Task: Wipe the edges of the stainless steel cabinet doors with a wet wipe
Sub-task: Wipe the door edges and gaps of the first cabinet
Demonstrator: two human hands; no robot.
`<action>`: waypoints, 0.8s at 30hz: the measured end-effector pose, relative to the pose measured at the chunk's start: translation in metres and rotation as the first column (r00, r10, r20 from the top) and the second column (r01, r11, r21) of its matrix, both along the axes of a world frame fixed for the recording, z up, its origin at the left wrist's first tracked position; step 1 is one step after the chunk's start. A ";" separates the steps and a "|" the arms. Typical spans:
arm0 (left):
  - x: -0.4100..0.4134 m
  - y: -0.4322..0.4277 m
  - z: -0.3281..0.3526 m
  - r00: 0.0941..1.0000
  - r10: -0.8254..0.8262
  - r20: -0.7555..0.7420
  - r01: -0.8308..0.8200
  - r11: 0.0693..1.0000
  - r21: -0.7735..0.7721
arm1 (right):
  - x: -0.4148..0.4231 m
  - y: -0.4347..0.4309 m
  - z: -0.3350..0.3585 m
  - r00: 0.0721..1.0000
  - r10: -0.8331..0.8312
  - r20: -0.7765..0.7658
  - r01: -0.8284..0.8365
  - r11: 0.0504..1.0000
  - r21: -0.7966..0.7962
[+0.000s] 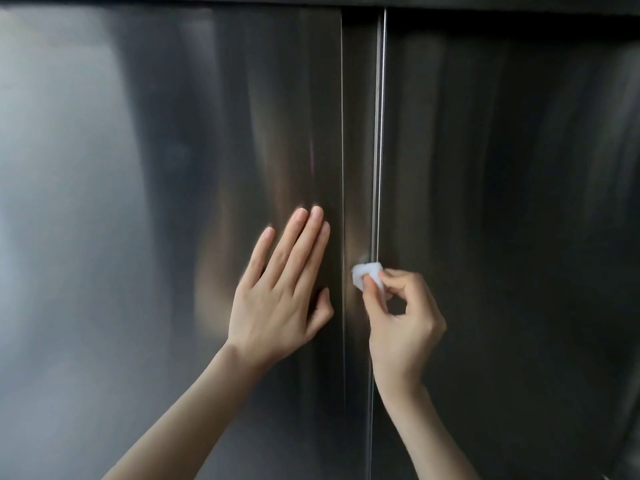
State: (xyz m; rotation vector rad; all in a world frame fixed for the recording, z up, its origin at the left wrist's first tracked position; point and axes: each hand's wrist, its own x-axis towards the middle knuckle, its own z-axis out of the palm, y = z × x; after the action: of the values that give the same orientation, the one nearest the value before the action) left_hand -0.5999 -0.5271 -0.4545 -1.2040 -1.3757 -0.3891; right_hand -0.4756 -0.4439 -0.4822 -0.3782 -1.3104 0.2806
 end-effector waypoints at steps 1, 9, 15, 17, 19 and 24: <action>0.001 0.000 0.000 1.000 -0.007 0.003 0.007 1.000 0.001 | 0.000 0.002 0.007 1.000 0.008 -0.007 -0.008 1.000 0.011; 0.004 0.004 -0.004 0.999 -0.027 0.035 0.025 0.998 0.061 | -0.005 0.010 -0.002 0.997 0.029 -0.067 -0.025 0.998 0.057; 0.021 0.019 -0.089 0.994 -0.077 0.076 0.074 0.996 0.039 | 0.002 0.009 -0.064 1.000 0.025 0.011 -0.025 0.999 0.029; 0.025 0.022 -0.119 0.991 -0.088 0.097 0.085 0.996 0.040 | 0.000 0.012 -0.059 0.999 0.034 -0.014 -0.033 0.999 0.027; 0.024 0.024 -0.138 0.990 -0.088 0.113 0.079 0.994 0.079 | -0.001 0.013 -0.059 0.997 0.066 -0.044 -0.064 0.997 0.045; 0.012 0.006 -0.176 0.984 -0.054 0.169 0.037 0.994 0.107 | 0.000 0.023 -0.092 1.000 0.004 -0.023 0.001 0.978 0.208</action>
State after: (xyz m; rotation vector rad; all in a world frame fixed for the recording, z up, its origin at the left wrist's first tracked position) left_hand -0.5877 -0.5214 -0.6301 -1.1390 -1.4588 -0.6012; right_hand -0.4759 -0.4211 -0.5745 -0.1965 -1.3027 0.1464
